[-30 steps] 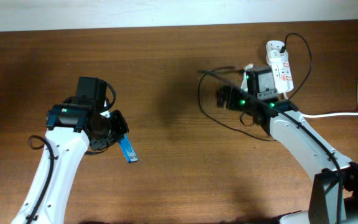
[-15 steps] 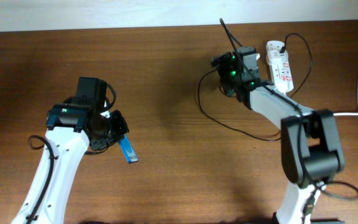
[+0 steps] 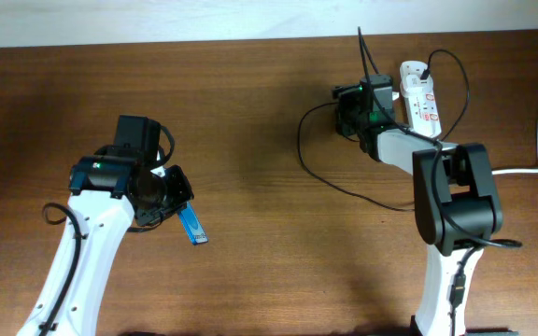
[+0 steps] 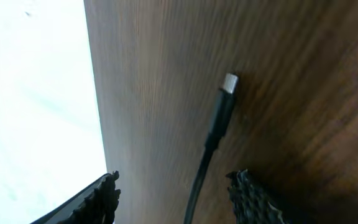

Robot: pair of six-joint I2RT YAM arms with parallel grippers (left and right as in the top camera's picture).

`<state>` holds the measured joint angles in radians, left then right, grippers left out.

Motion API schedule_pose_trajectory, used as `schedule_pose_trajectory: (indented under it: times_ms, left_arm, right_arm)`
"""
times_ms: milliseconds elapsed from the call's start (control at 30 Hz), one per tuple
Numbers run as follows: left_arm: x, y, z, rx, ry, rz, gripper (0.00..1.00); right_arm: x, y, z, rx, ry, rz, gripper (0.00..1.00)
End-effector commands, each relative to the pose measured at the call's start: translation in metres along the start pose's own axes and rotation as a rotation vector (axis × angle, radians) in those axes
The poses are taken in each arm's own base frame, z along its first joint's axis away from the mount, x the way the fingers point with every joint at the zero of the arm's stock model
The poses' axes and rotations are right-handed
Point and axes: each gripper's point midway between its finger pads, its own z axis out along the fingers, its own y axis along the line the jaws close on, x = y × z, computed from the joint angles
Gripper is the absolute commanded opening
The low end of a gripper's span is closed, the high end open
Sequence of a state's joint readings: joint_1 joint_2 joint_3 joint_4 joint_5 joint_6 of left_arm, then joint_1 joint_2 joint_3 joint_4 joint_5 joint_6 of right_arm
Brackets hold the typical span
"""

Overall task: Plug charger to phone and switch on socket
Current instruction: 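Grasp the USB-C plug end of the black cable with the right gripper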

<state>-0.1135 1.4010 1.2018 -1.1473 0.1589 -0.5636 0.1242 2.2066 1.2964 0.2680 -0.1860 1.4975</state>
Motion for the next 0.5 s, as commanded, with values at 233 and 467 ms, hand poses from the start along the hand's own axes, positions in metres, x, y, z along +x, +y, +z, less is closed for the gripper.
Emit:
schedule_pose_trajectory:
  times_ms: [233, 467]
  left_arm:
    - [-0.003, -0.001, -0.003, 0.007, -0.012, 0.018, 0.0]
    - [-0.004, -0.002, -0.003, 0.008, -0.015, 0.018, 0.0]
  right_arm:
    - [-0.003, -0.065, 0.028, 0.122, -0.005, 0.022, 0.39]
    - [0.0, -0.065, 0.028, 0.119, 0.029, -0.179, 0.2]
